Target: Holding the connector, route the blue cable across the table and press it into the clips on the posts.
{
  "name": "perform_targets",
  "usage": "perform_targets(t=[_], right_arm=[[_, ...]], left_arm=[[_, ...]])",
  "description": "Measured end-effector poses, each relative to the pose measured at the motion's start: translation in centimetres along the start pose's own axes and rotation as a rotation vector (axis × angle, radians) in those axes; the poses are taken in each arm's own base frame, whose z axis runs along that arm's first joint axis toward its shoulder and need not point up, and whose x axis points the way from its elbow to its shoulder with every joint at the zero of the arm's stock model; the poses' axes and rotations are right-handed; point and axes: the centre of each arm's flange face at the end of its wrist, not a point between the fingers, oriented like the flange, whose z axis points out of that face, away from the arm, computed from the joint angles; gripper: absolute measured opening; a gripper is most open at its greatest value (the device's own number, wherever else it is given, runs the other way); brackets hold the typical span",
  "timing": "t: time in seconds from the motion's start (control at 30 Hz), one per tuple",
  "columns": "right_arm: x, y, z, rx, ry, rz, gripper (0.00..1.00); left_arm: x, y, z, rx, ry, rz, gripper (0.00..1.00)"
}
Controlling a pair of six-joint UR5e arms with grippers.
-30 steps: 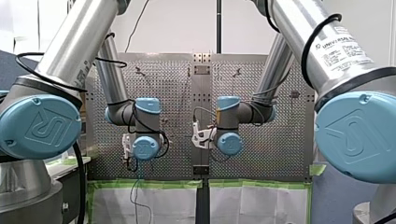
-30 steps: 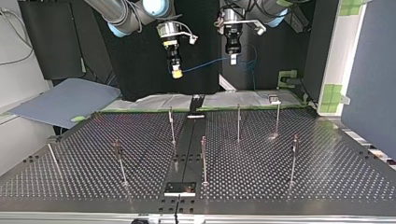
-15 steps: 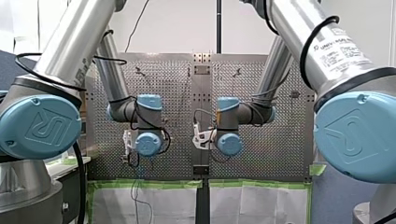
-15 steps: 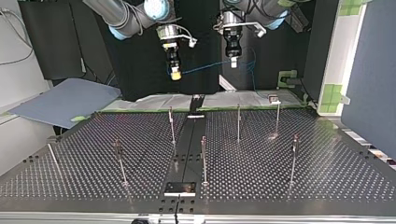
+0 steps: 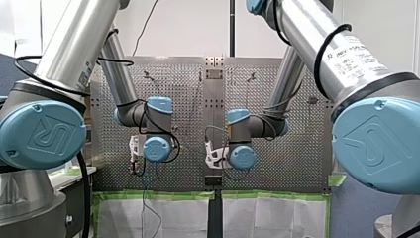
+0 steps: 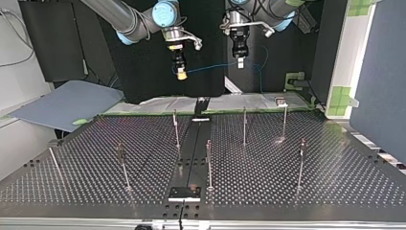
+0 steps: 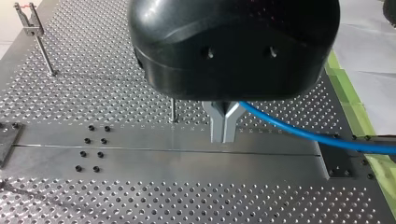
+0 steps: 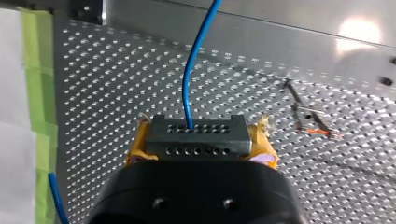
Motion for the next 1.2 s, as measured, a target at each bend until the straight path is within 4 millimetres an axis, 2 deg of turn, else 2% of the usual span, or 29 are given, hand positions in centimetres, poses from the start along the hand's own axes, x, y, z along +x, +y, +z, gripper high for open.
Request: perform_targets(t=[0.2, 0.3, 0.4, 0.57, 0.7, 0.77, 1.2], right_arm=[[-0.5, 0.1, -0.5, 0.008, -0.054, -0.016, 0.01], [0.4, -0.1, -0.4, 0.016, -0.056, -0.014, 0.01], [2.0, -0.5, -0.1, 0.026, -0.039, 0.005, 0.01], [5.3, -0.9, 0.4, 0.061, -0.005, 0.056, 0.01], [7.7, -1.1, 0.8, 0.089, 0.023, 0.093, 0.01], [9.7, -1.2, 1.2, 0.111, 0.046, 0.116, 0.01], [20.4, -1.4, 2.2, 0.216, 0.205, 0.193, 0.01]], left_arm=[[0.2, -0.1, -0.2, 0.008, 0.004, 0.004, 0.00], [0.3, -0.4, -0.4, 0.031, -0.001, 0.003, 0.00], [-0.4, -0.7, -0.3, 0.043, -0.018, -0.009, 0.00], [-1.4, -0.7, -0.2, 0.043, -0.038, -0.025, 0.00], [-2.4, 0.1, 0.3, 0.001, -0.044, -0.039, 0.00], [-3.0, 0.6, 0.5, -0.024, -0.046, -0.042, 0.00], [-8.6, 2.9, 3.2, -0.206, -0.095, -0.084, 0.00]])
